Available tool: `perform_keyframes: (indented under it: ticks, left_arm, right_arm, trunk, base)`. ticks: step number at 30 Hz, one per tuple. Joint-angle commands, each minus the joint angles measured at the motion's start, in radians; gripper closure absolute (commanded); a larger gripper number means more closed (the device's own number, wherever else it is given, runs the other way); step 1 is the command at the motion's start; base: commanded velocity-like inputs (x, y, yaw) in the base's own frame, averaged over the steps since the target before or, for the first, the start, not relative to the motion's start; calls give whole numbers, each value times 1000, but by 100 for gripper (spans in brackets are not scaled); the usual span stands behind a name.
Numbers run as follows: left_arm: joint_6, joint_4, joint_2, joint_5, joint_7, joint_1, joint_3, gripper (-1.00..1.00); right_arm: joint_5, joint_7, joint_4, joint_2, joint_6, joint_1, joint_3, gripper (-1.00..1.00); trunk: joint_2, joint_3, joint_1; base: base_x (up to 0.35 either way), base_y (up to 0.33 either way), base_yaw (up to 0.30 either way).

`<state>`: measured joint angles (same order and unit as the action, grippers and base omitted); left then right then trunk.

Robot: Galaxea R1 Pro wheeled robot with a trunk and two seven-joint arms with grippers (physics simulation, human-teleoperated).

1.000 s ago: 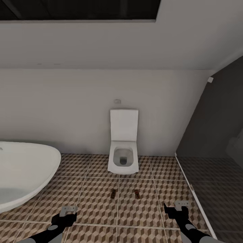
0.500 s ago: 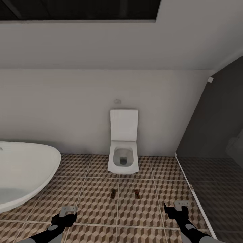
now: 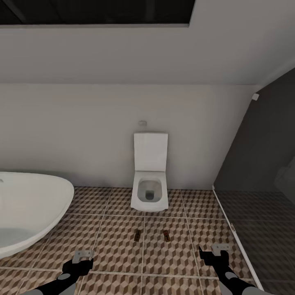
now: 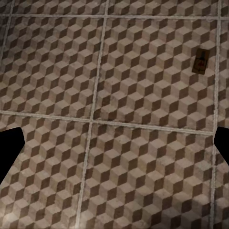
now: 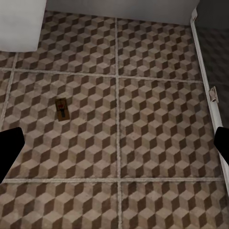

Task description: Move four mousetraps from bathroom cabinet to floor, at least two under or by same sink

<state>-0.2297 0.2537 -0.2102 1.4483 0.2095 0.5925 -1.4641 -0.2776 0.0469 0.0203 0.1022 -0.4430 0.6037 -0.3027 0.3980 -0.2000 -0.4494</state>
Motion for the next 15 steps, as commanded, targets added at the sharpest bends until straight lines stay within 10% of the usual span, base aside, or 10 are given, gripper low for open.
perform_keyframes:
  ticks: [1,8,15]
  left_arm:
    - [-4,4,-1,6,8,1,-9,-100]
    - [-3,5,0,6,11,0,-8,-100]
    - [1,4,5,8,20,0,-4,-100]
  right_arm:
    - [-6,3,0,0,-2,1,-9,-100]
    - [-5,7,0,19,1,1,-6,-100]
    - [-9,9,4,113,9,1,-4,-100]
  trunk:
    - [2,-2,-1]
    - [2,-2,-1]
    - [2,-2,-1]
  base:
    - [0,0,0]
    - [0,0,0]
    - [0,0,0]
